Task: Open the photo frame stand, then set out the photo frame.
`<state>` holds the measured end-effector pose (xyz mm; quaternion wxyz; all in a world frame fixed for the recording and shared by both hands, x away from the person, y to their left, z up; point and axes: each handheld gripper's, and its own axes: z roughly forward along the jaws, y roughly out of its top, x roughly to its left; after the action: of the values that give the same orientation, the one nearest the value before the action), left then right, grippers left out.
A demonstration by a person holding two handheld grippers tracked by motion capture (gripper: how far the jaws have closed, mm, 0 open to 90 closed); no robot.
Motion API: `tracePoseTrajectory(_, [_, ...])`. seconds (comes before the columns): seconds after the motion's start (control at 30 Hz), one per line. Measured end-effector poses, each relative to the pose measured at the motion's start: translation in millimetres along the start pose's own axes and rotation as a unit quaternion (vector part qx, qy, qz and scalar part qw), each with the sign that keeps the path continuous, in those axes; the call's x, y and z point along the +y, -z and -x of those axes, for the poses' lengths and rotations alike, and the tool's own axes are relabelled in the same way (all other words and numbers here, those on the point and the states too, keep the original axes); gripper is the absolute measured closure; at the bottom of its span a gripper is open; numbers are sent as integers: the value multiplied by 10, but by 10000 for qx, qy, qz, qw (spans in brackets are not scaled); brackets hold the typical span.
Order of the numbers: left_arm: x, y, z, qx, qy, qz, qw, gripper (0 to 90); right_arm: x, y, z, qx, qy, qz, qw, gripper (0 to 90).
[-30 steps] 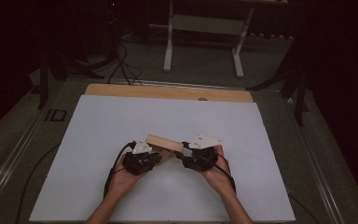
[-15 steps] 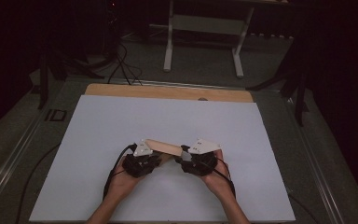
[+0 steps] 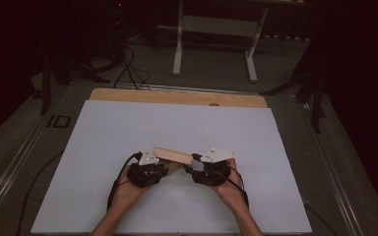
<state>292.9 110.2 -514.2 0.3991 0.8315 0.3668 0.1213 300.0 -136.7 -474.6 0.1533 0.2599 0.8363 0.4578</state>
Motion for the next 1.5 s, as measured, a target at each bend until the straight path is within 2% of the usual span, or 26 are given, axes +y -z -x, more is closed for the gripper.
tracePoseTrajectory(0.2, [-1,11,12,9,-35,8,10000,714,-8,9,14,43,-16,28,10000,463])
tracePoseTrajectory(0.23, [-6,30,14,12,-89,-24,10000,707,-25,13,15,82,-48,22,10000,456])
tracePoseTrajectory(0.43, [0,72,-1,-59,8,62,10000,706,-56,33,36,121,-69,19,9999,441])
tracePoseTrajectory(0.63, [9,110,13,-67,-31,101,9999,706,-55,47,28,147,-56,38,9999,435])
tracePoseTrajectory(1.07, [15,182,2,-44,19,216,9998,704,-58,94,61,214,-75,80,9997,430])
tracePoseTrajectory(1.37, [16,234,50,-73,-50,266,9996,704,-72,107,78,377,-61,34,9993,433])
tracePoseTrajectory(1.5, [16,256,56,-67,-47,310,9995,704,-81,120,84,341,-8,14,9994,436])
